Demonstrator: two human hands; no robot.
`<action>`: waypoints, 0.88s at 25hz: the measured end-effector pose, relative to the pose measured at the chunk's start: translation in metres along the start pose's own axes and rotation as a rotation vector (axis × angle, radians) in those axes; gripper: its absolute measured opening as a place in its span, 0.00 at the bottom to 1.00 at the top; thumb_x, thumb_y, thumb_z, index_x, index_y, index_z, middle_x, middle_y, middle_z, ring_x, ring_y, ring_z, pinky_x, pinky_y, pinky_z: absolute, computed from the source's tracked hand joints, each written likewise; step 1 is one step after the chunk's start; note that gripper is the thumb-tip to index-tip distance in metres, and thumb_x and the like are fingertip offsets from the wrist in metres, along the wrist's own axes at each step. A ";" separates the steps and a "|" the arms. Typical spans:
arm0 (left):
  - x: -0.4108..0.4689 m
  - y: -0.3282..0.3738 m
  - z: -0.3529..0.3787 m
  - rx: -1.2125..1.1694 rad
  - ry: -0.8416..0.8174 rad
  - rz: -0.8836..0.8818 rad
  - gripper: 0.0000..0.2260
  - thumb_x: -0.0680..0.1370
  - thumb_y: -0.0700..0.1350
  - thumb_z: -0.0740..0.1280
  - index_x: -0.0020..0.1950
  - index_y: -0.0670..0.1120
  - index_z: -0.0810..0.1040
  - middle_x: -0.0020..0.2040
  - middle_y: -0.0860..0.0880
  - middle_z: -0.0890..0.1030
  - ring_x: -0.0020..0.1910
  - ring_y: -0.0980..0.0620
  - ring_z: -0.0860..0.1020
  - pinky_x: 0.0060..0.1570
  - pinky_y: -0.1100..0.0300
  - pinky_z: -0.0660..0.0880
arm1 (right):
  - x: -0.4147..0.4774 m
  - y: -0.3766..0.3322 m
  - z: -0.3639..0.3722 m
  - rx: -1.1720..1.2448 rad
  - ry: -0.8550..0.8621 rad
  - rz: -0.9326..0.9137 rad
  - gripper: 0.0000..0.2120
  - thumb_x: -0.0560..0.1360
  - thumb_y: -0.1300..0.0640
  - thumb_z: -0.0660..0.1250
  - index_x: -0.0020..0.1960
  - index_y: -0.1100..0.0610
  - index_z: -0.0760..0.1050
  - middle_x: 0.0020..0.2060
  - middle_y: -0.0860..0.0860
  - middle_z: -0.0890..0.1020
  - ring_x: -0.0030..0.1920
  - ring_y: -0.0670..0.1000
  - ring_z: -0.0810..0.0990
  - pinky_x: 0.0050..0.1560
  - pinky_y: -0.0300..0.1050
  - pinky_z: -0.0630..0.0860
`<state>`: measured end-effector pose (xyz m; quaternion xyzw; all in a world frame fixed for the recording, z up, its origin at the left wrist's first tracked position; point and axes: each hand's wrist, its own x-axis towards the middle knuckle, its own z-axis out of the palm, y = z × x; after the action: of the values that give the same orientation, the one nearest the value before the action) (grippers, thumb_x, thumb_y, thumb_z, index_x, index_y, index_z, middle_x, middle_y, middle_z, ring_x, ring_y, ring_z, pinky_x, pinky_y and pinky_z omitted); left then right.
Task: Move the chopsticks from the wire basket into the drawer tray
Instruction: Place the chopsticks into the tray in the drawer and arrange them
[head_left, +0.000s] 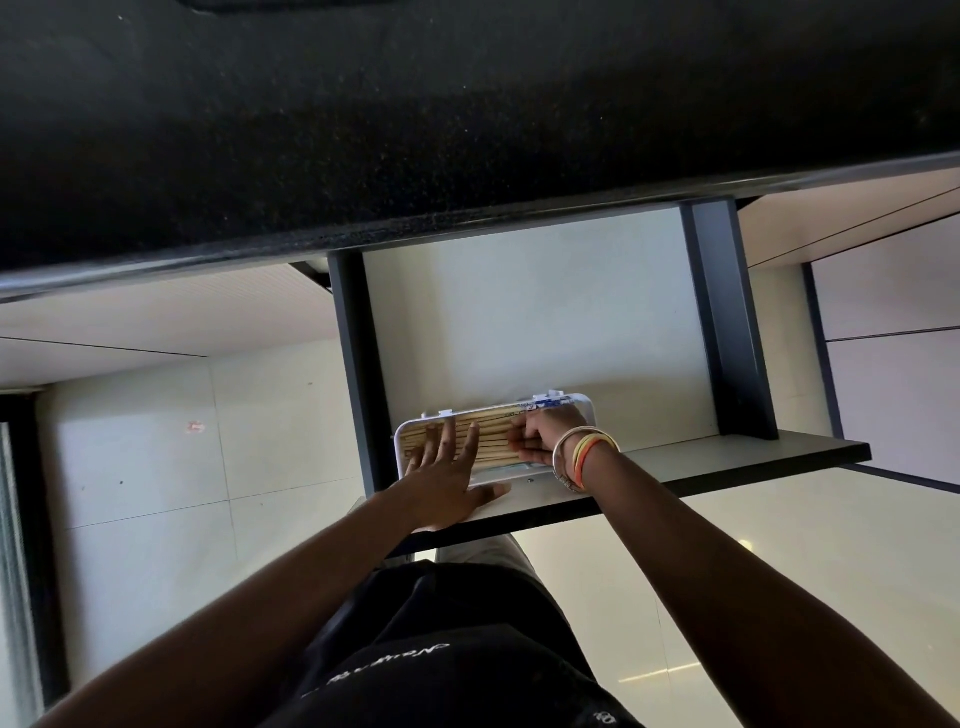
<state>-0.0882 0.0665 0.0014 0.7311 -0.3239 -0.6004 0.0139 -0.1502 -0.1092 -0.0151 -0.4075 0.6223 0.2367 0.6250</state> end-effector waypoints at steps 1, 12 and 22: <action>-0.001 0.000 0.001 0.015 0.018 -0.029 0.44 0.80 0.70 0.52 0.82 0.49 0.31 0.81 0.41 0.28 0.81 0.36 0.33 0.79 0.41 0.39 | -0.001 0.000 -0.001 0.031 0.026 -0.025 0.15 0.74 0.74 0.54 0.41 0.62 0.77 0.34 0.57 0.83 0.35 0.54 0.83 0.35 0.45 0.82; 0.003 0.013 0.002 0.137 0.052 -0.139 0.46 0.81 0.70 0.50 0.82 0.40 0.34 0.83 0.41 0.34 0.83 0.43 0.35 0.81 0.42 0.39 | 0.003 0.001 0.001 0.222 -0.060 0.056 0.13 0.77 0.68 0.55 0.41 0.60 0.76 0.29 0.54 0.85 0.38 0.55 0.83 0.43 0.48 0.81; 0.005 -0.009 0.000 0.380 0.128 -0.026 0.41 0.82 0.69 0.48 0.84 0.41 0.41 0.85 0.43 0.42 0.84 0.42 0.40 0.81 0.41 0.40 | 0.002 -0.007 -0.012 0.208 -0.016 0.019 0.11 0.77 0.71 0.56 0.46 0.64 0.77 0.40 0.61 0.85 0.38 0.58 0.85 0.44 0.51 0.83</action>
<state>-0.0839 0.0716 -0.0065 0.7614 -0.4202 -0.4809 -0.1116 -0.1518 -0.1233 -0.0147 -0.3327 0.6422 0.1801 0.6666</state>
